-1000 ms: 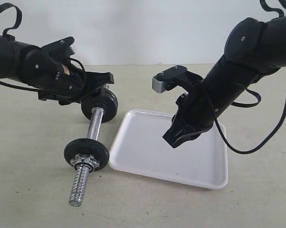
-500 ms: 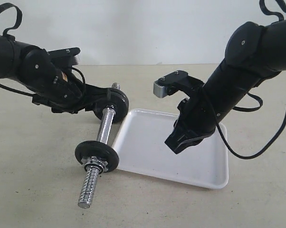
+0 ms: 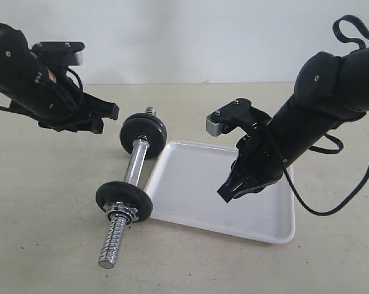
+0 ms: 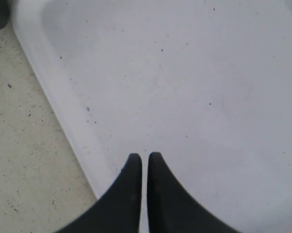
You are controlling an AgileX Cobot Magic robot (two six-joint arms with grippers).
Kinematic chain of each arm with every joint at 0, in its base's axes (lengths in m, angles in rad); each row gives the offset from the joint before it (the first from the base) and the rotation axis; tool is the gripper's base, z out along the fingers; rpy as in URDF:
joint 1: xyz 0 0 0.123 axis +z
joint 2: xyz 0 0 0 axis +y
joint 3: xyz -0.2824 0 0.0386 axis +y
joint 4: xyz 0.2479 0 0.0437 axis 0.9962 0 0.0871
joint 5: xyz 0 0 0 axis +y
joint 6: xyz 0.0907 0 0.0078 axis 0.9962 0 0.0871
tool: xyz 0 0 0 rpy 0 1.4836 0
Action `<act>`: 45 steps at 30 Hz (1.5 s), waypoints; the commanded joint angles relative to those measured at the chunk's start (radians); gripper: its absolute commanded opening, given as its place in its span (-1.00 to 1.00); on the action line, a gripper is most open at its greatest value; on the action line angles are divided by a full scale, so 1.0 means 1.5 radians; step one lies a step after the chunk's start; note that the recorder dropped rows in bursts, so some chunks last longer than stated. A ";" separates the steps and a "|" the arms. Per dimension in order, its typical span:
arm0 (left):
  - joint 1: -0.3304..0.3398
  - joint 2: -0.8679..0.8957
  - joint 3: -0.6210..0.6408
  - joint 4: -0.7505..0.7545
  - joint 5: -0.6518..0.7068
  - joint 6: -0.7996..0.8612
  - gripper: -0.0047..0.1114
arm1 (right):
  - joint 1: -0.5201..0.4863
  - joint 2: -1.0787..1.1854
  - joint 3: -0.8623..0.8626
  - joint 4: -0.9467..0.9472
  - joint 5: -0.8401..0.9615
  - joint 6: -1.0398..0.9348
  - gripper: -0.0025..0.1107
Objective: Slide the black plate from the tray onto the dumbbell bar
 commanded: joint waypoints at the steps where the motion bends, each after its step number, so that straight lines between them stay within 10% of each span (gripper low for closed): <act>1: 0.002 -0.037 -0.002 0.006 0.006 0.030 -0.51 | 0.000 -0.008 0.003 -0.001 -0.001 0.005 -0.96; 4: 0.002 -0.042 -0.002 0.006 0.012 0.069 -0.85 | 0.000 -0.008 0.003 -0.001 0.005 0.012 -0.96; 20: 0.002 -0.042 0.027 0.000 -0.050 0.095 -0.84 | 0.000 -0.009 0.003 0.012 0.007 0.012 -0.96; 31: 0.000 -0.161 0.306 0.000 -0.498 0.079 -0.84 | 0.000 -0.092 0.003 0.095 -0.059 -0.038 -0.96; 45: 0.000 -0.440 0.484 -0.070 -0.556 0.072 -0.84 | 0.000 -0.202 0.005 0.123 -0.004 -0.024 -0.96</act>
